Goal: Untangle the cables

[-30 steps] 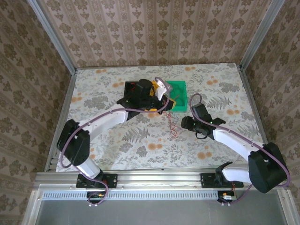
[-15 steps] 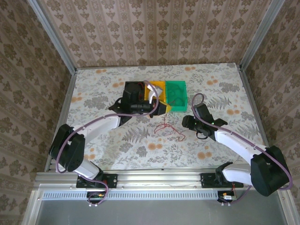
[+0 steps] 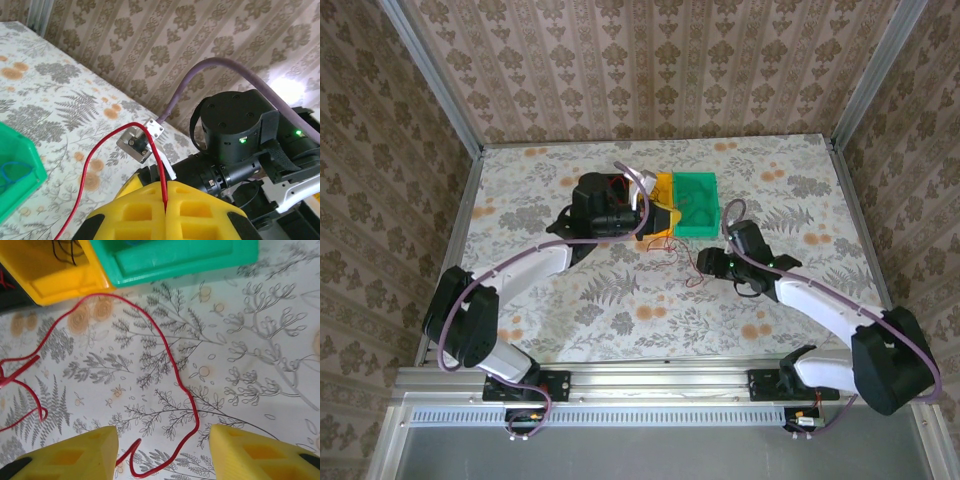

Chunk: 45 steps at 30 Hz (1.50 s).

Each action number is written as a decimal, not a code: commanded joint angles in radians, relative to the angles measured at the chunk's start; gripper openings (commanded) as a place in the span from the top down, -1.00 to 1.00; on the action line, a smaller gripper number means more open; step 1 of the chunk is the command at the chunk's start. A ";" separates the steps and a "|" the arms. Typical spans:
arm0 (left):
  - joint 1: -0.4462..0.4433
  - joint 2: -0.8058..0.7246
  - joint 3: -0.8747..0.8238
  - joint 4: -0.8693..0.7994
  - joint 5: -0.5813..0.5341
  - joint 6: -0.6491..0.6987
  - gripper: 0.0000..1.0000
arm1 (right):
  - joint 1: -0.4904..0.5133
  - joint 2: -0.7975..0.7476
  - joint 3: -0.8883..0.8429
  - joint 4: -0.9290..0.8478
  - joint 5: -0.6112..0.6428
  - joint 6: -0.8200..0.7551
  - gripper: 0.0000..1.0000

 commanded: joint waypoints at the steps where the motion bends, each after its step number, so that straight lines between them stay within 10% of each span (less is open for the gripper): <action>1: -0.001 -0.032 0.001 -0.039 -0.033 0.058 1.00 | 0.026 0.097 0.010 -0.022 -0.033 -0.041 -0.04; 10: -0.007 -0.086 -0.054 -0.050 -0.082 0.079 1.00 | 0.110 0.437 0.260 -0.322 0.163 -0.084 0.05; 19: 0.121 -0.351 -0.123 -0.067 -0.352 0.108 1.00 | 0.080 0.491 0.263 -0.424 0.247 -0.005 1.00; 31: 0.522 -0.508 -0.069 -0.210 -0.538 0.016 1.00 | -0.006 0.436 0.177 -0.364 0.146 0.022 1.00; 39: 0.579 -0.452 0.007 -0.334 -0.650 0.074 1.00 | -0.023 0.393 0.148 -0.332 0.132 0.033 1.00; 45: 0.585 -0.334 0.126 -0.376 -0.475 0.075 1.00 | -0.025 0.362 0.137 -0.291 0.097 0.020 1.00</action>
